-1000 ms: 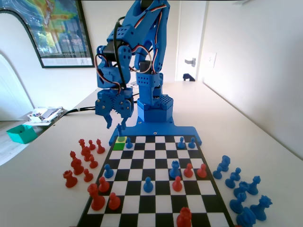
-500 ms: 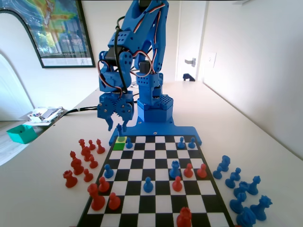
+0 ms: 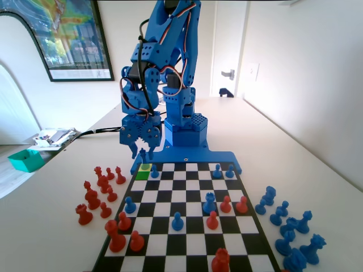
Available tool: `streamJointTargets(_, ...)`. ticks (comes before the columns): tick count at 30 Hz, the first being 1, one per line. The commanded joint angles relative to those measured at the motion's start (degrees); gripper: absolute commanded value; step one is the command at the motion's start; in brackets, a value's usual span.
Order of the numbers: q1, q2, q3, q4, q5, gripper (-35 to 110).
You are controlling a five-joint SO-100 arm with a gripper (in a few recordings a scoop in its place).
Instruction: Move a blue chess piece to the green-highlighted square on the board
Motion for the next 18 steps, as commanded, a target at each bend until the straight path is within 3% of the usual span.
streamJointTargets(1, 1.1, 1.1, 0.2, 0.4, -1.2, 11)
streamJointTargets(18, 0.7, 1.3, -0.4, 0.1, -0.6, 7)
